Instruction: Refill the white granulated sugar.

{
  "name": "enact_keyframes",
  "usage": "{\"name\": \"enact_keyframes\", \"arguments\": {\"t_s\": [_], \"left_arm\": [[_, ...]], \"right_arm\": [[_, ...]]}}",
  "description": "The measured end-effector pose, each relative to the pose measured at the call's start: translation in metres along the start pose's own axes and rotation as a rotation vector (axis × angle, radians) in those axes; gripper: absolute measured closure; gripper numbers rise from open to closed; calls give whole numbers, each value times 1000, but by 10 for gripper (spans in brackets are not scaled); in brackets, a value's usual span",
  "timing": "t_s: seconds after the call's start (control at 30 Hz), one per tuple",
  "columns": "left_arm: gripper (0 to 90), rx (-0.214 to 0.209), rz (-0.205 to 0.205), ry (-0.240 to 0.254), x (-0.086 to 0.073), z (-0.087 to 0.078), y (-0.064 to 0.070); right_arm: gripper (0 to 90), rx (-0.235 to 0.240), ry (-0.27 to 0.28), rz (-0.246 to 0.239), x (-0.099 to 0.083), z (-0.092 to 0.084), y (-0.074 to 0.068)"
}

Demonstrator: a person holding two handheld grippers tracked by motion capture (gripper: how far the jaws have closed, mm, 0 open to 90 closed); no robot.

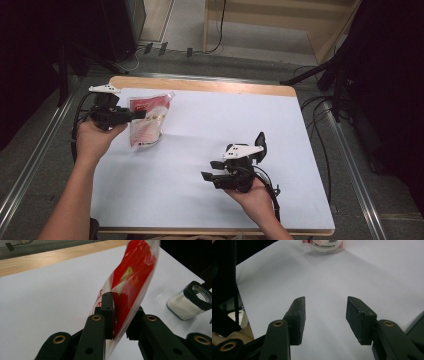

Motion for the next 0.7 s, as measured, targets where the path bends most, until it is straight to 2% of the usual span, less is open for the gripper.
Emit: {"name": "enact_keyframes", "arguments": {"t_s": [0.1,0.2,0.4,0.47,0.57,0.7], "left_arm": [[794,10,-2,3,-4,-4,-1],[776,4,-4,4,-8,-8,-2],[737,-1,-17,7,-12,-15,-5],[709,-12,-25,5,-13,-16,-6],[658,3,-21,5,-15,-17,-6],[605,-8,-35,5,-17,-18,-6]], "right_arm": [[506,9,-1,-1,-1,-3,1],[504,21,-7,-28,-2,-8,2],[504,10,-27,-15,-6,-13,9],[503,11,-24,-10,-5,-13,11],[503,3,-30,-22,-5,-13,13],[502,-4,-40,-29,-5,-13,15]]}}
Point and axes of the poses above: each handheld gripper's, and its own axes: z roughly forward along the jaws, x roughly out of its top, y roughly to its right, the point moved 9 cm from there along z, roughly forward along the jaws, and after that the axes turned 9 degrees about y, right-handed, at the moved point
